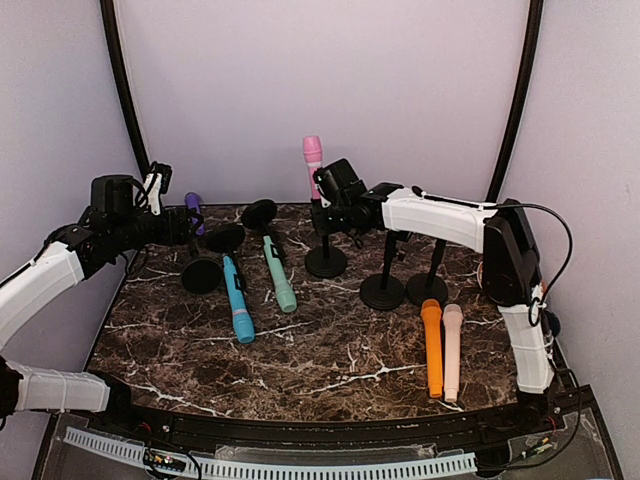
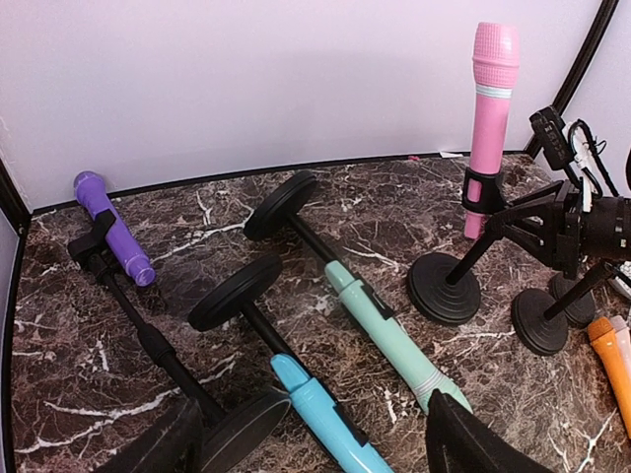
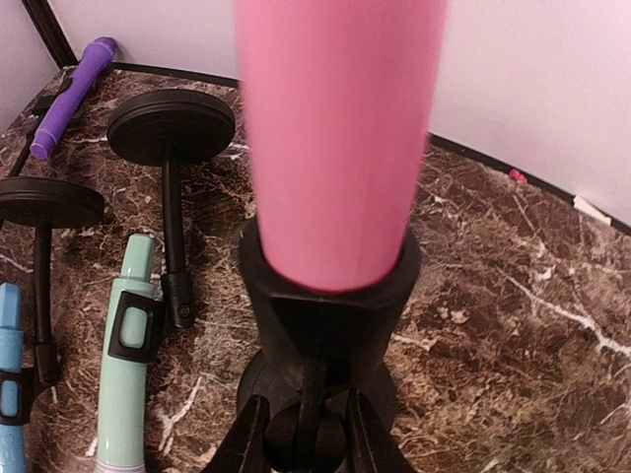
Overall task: Remove the microphone from the stand
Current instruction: Pick up the microphone stand with the microphone from the center of the board, then remove the microphone from the microphone stand.
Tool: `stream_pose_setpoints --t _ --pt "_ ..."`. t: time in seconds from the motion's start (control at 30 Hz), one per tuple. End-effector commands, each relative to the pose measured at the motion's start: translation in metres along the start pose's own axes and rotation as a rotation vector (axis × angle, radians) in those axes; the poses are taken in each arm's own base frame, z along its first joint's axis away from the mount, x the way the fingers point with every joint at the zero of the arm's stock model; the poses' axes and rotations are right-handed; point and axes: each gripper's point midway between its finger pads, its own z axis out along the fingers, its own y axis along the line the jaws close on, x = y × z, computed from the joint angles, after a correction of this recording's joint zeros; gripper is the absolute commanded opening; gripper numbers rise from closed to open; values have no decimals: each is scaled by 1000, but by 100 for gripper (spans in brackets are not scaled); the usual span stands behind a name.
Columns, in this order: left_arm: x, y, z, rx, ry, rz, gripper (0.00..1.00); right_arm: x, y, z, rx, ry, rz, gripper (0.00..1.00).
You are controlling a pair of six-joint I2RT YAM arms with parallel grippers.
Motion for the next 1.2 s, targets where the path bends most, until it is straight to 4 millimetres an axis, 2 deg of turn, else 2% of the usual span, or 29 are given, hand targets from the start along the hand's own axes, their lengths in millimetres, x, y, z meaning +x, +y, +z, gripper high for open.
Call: stream_pose_setpoints --t 0.0,0.17,0.3,0.4,0.5,0.63,0.73,0.9,0.93,1.1,1.13,1.17 --pt "7 5 2 -21 16 0 79 -28 2 -11 3 -95 29 17" --pt "11 7 4 -27 26 1 79 -47 6 -34 -43 -151 9 7" --pt "13 7 7 -25 34 3 79 -55 22 -62 -176 -205 -59 4" --pt "15 2 9 6 38 7 79 -49 33 -86 -286 -235 -134 3" --pt "14 -8 9 65 23 17 79 -41 36 -109 -341 -254 -214 0" --pt "10 -32 7 206 -9 37 79 -22 38 -125 -400 -239 -277 0" --pt "5 -59 0 371 -60 53 79 -9 40 -134 -447 -240 -293 0" --pt "-3 -102 -14 608 -127 77 79 11 41 -138 -487 -247 -316 0" --pt "-7 -107 -12 630 -138 74 79 18 41 -137 -492 -236 -321 0" --pt "-16 -145 -4 730 -128 117 79 20 44 -136 -507 -289 -337 0" --pt "-18 -156 1 748 -120 136 79 21 44 -136 -507 -294 -342 0" --pt "-23 -159 9 736 -117 137 79 22 44 -134 -504 -299 -343 0"
